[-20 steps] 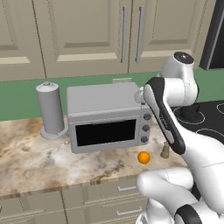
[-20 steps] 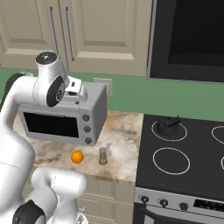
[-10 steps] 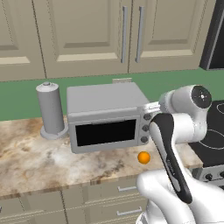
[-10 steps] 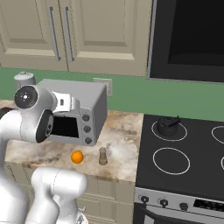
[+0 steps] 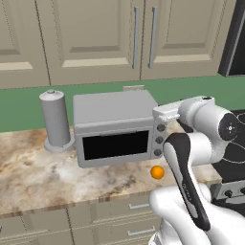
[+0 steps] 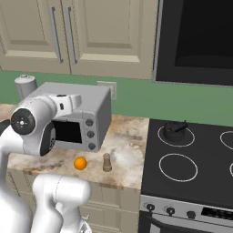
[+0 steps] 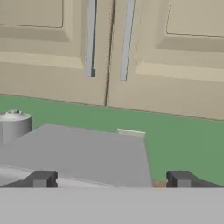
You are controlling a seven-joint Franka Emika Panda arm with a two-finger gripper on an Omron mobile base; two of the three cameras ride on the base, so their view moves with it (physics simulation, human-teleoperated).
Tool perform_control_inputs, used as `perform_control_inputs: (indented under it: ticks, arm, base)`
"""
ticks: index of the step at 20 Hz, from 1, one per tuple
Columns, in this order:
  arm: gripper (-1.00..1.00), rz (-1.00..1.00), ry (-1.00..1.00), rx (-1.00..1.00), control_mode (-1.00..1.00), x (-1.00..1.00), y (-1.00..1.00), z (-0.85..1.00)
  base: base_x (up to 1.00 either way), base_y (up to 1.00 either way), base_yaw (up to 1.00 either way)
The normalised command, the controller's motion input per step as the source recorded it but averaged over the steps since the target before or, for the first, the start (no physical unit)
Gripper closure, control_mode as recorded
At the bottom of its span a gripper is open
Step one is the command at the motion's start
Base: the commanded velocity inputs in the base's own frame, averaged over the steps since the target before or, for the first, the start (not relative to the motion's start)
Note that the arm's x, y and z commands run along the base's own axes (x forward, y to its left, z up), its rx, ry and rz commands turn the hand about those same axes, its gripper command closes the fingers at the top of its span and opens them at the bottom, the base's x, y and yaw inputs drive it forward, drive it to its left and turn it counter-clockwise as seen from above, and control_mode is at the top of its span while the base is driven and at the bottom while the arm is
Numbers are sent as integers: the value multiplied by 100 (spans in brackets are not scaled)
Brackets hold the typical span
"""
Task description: Pick the pan from the cabinet and place it on the stove. Then turn on the stove burner for the pan.
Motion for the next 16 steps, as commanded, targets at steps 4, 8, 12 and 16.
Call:
perform_control_inputs:
  ticks: [4, 8, 12, 16]
  arm:
    - [-100, 0, -27, 0, -100, 3, 0, 60]
    - [-100, 0, -21, 0, -100, 12, 4, 58]
    - [-100, 0, -19, 0, -100, 30, 3, 53]
    - [-100, 0, -20, -1, -100, 15, 4, 37]
  base:
    - [0, 0, 0]
    - [0, 0, 0]
    - [0, 0, 0]
    - [0, 0, 0]
